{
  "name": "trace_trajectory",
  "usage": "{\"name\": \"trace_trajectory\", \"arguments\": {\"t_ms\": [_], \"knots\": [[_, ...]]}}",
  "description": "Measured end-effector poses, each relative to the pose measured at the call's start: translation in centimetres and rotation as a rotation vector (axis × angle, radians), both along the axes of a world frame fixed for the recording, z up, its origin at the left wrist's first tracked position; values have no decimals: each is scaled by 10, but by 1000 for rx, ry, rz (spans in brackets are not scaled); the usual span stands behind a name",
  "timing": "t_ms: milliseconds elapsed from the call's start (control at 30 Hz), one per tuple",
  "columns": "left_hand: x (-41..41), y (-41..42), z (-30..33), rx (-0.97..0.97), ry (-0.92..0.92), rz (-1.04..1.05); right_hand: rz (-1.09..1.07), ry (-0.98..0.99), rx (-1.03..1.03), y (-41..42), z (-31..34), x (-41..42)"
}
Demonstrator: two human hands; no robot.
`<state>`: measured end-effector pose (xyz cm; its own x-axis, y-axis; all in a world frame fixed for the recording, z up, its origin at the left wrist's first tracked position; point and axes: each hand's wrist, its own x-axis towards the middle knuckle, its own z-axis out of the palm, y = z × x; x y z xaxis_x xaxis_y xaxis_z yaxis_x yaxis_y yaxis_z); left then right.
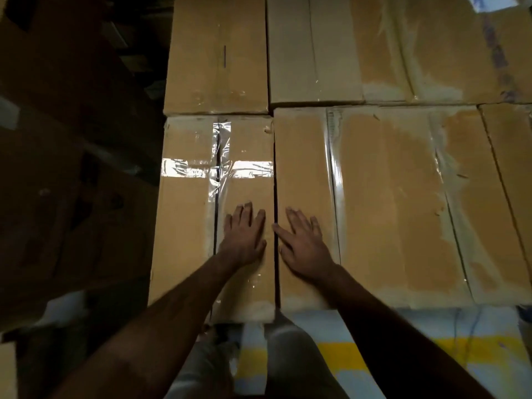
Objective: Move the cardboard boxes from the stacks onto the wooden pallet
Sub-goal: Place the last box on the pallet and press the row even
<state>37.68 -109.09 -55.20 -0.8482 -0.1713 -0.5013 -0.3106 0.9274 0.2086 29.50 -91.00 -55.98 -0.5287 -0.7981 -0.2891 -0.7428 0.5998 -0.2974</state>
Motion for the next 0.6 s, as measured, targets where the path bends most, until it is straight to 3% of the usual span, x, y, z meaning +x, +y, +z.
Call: {"name": "trace_trajectory", "arguments": {"t_ms": [367, 500, 600], "knots": [[131, 63, -7, -28, -16, -270, 136, -13, 66, 71, -7, 96], [151, 85, -15, -173, -17, -192, 149, 63, 137, 84, -8, 110], [141, 87, -13, -171, 37, -137, 85, 104, 138, 82, -7, 110]]}}
